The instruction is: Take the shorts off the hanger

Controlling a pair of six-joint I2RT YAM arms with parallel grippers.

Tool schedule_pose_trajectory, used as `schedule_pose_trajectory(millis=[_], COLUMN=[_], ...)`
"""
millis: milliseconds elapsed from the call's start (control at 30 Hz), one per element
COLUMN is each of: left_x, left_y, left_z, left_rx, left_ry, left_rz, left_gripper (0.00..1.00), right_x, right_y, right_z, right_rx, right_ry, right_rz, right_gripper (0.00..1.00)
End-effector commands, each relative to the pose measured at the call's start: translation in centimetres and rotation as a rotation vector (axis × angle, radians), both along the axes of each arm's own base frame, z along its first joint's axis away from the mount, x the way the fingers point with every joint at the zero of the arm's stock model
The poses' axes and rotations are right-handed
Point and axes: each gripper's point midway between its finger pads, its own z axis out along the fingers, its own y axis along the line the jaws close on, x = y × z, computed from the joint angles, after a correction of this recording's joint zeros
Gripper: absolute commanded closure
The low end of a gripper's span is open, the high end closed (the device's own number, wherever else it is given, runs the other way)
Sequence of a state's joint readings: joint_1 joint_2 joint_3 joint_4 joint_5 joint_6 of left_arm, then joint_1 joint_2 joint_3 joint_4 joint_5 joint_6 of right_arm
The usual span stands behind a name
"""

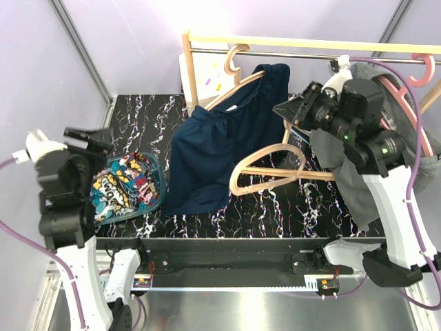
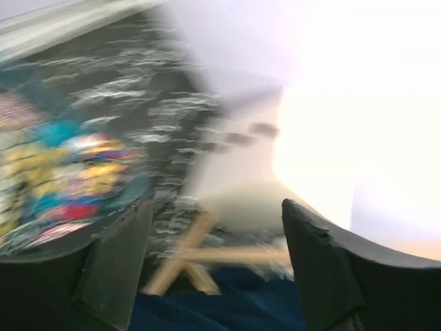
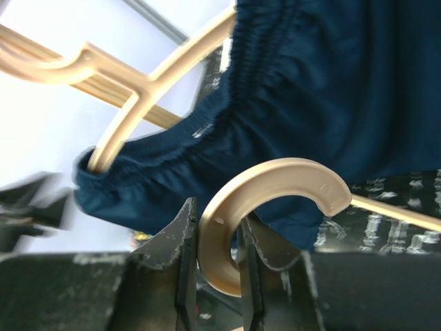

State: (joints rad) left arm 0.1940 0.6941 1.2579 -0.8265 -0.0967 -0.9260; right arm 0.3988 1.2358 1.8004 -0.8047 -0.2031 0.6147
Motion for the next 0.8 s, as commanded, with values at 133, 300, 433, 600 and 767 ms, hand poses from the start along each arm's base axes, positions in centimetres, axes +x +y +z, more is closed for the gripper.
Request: schedule_pose_trajectory(millis=[133,300,433,600,767], left_x=[-1.3,-3.7,-5.2,-7.8,-10.2], left_y=[-12.8,-20.8,-24.2,-29.7,-33.2], left_z=[13.6,15.5,18.2,18.7,17.1], left_rx=[0.176,0.061,0.110,0.211,0.304], left_ry=[-0.378,-0.405,-0.473,-0.523,-0.531], left_rz=[-0.755,-1.053,-1.117,-1.292,-1.473], left_gripper=[0.21,0.25,0.23,0.23,0.21], right_x=[-1.1,-1.2,-1.8,-2.5,-3.4], right_y=[-3.7,-3.6,-3.0,-2.3,-2.1], right_z=[0.7,2.1,2.9,2.9,3.9], right_rx=[-0.154,-0.209,-0.254,-0.313,-0.306], right_ry=[-0.235,-0.344,-0.421,-0.489,-0.534], right_rz=[-0.085,-0.052,0.021,0.104,0.134], right_gripper=[1.00,1.00,1.00,1.00,1.00])
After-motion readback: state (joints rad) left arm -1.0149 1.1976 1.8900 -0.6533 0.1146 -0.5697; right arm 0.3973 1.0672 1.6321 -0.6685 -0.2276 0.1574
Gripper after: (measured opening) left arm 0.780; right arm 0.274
